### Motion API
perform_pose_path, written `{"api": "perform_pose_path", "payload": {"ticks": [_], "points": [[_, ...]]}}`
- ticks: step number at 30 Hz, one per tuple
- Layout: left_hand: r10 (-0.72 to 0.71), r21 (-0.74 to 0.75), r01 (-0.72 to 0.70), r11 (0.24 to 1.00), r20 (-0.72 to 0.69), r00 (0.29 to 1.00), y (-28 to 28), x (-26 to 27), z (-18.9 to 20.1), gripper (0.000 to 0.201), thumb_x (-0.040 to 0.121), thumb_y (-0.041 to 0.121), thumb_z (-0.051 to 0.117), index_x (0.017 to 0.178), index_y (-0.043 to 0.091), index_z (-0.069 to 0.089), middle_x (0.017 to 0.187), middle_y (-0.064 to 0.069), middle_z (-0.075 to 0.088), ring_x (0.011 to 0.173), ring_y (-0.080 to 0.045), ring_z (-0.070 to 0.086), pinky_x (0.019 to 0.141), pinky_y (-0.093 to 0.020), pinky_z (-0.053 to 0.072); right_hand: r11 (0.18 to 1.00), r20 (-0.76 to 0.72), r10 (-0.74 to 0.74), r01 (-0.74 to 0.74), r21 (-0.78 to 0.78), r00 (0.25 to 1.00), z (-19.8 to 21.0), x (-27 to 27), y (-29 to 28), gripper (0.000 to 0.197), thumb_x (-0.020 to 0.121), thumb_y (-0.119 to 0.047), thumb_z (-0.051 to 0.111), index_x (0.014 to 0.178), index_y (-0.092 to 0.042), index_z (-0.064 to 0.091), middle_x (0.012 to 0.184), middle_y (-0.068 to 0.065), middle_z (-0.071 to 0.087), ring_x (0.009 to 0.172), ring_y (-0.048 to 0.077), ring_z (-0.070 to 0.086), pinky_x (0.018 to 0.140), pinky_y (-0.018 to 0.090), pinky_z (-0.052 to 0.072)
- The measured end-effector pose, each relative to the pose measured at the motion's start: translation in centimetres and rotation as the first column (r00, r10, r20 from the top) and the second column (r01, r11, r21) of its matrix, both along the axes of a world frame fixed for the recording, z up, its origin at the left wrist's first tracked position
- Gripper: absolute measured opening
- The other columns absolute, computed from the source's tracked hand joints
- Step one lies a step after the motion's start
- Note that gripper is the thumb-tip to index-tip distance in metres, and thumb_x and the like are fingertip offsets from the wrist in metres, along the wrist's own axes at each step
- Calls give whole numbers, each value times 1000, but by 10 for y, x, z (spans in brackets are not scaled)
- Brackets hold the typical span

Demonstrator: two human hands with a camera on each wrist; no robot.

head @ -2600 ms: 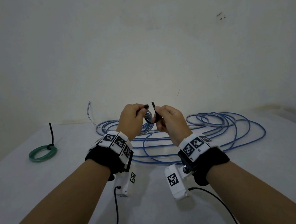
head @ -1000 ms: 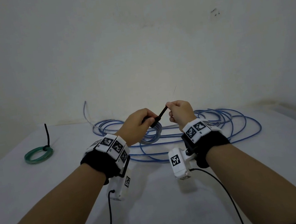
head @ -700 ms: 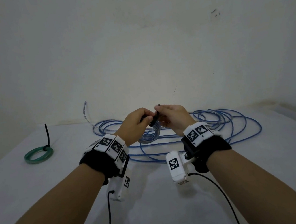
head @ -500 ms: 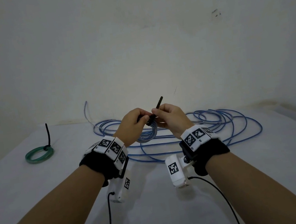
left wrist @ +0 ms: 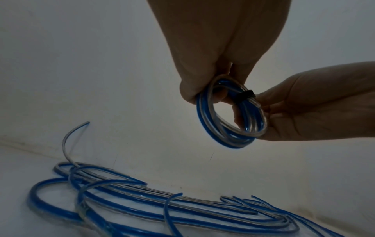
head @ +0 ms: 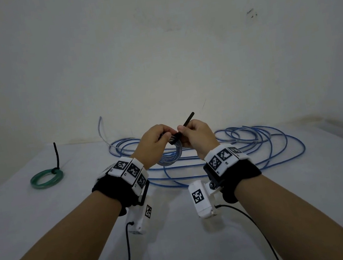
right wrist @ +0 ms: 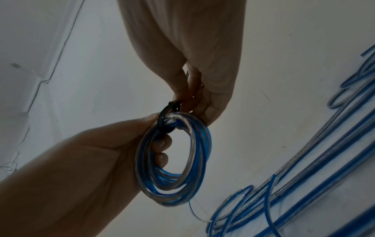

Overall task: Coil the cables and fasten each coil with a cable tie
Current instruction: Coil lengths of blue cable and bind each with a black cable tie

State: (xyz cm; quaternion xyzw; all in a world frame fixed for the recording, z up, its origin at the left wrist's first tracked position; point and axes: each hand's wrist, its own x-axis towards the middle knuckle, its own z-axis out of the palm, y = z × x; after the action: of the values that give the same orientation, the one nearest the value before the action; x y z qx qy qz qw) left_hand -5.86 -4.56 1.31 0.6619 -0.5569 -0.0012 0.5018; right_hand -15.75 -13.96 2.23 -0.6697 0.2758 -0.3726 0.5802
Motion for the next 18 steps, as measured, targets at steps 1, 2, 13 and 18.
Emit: {"api": "perform_pose_path", "payload": {"ticks": [1,2,13,18], "points": [[-5,6,5,1000,8,1000,0,0,0,19,95,4,43,99,10,60,92,0,57,80,-1,50,71,-8,38,1000,2,-8,8,5,1000,1,0,1,23,87,-14,61,68,-10,49,94,31,63,90,46,64,78,57,54],[-10,14,10,1000,15,1000,-1,-1,1,20,95,4,42,101,8,60,93,-1,57,81,-3,50,72,-8,38,1000,1,-15,15,4,1000,1,0,1,24,87,-14,62,67,-11,48,91,29,63,91,46,64,78,57,54],[-65,73,66,995,-6,998,-1,-8,2,21,97,5,38,105,5,57,97,-5,59,92,-17,54,84,-25,43,999,3,41,-41,31,999,9,-4,-8,29,90,-8,58,66,-10,42,76,14,56,70,30,63,63,37,57],[-88,76,84,994,51,995,1,-10,0,17,97,9,40,103,3,55,95,-7,62,91,-23,57,84,-32,44,1000,-19,-19,18,-17,1000,10,-1,-7,32,87,-7,62,62,-11,41,75,17,54,70,28,58,75,47,55]]}}
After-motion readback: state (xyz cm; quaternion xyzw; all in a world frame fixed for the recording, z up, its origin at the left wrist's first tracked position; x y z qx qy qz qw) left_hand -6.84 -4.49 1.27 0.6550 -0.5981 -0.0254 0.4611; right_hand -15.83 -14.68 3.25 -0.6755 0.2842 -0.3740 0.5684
